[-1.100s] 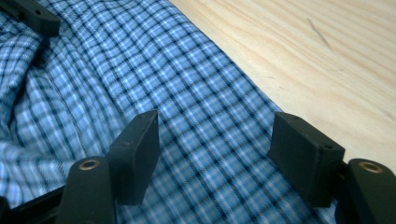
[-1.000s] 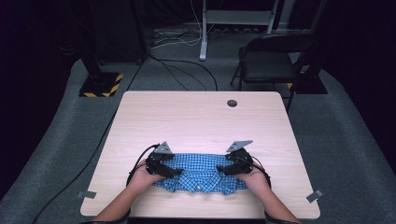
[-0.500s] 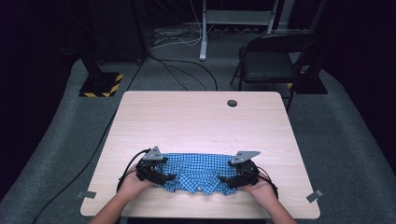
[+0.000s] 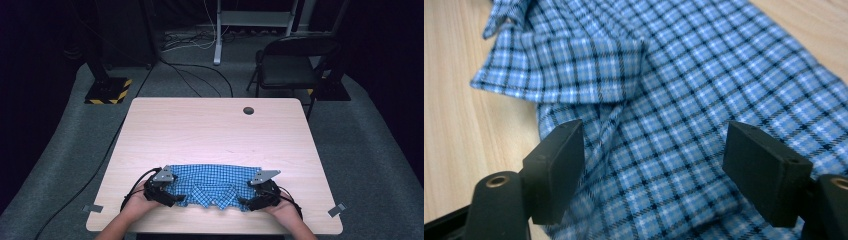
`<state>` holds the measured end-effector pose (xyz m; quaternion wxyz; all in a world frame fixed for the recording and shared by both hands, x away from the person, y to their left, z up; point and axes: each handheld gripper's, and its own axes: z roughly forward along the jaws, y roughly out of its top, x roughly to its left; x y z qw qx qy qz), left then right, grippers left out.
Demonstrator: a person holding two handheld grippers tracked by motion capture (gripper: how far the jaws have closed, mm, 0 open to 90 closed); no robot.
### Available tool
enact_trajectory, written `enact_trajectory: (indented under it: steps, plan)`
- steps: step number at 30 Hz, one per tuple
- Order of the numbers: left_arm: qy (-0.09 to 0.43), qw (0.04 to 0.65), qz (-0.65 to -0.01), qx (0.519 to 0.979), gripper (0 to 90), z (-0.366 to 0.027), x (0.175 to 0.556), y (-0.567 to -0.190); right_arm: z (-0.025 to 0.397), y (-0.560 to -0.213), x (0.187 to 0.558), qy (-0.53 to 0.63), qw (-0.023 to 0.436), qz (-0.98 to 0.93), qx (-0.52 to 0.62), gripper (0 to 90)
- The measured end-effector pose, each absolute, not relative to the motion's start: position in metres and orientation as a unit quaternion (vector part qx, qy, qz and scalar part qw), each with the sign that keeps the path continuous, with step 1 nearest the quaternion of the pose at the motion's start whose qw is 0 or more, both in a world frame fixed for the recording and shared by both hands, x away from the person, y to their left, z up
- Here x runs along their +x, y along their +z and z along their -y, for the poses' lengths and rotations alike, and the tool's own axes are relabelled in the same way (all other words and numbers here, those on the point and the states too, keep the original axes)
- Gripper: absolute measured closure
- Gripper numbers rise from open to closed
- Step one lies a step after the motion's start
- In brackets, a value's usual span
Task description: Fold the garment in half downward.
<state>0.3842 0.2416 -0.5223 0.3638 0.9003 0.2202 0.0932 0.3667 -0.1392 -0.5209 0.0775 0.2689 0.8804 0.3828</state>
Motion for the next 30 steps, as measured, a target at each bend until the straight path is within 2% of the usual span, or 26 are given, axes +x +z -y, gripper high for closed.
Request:
enact_trajectory:
  steps: [3, 10, 19, 30]
  plan:
    - [0.096, 0.368, -0.223, 0.898, 16.5, -0.242, 0.383, -0.523, 0.137, -0.522, 0.364, 0.378, 0.094, -0.884, 0.259, 23.5]
    - [0.095, 0.378, -0.23, 0.892, 16.4, -0.244, 0.381, -0.524, 0.139, -0.521, 0.362, 0.392, 0.092, -0.874, 0.273, 23.3]
    - [0.085, 0.417, -0.239, 0.873, 16.1, -0.247, 0.373, -0.504, 0.144, -0.504, 0.352, 0.414, 0.106, -0.863, 0.27, 23.3]
    - [0.089, 0.379, -0.214, 0.896, 16.1, -0.233, 0.368, -0.512, 0.143, -0.51, 0.35, 0.389, 0.114, -0.876, 0.261, 23.5]
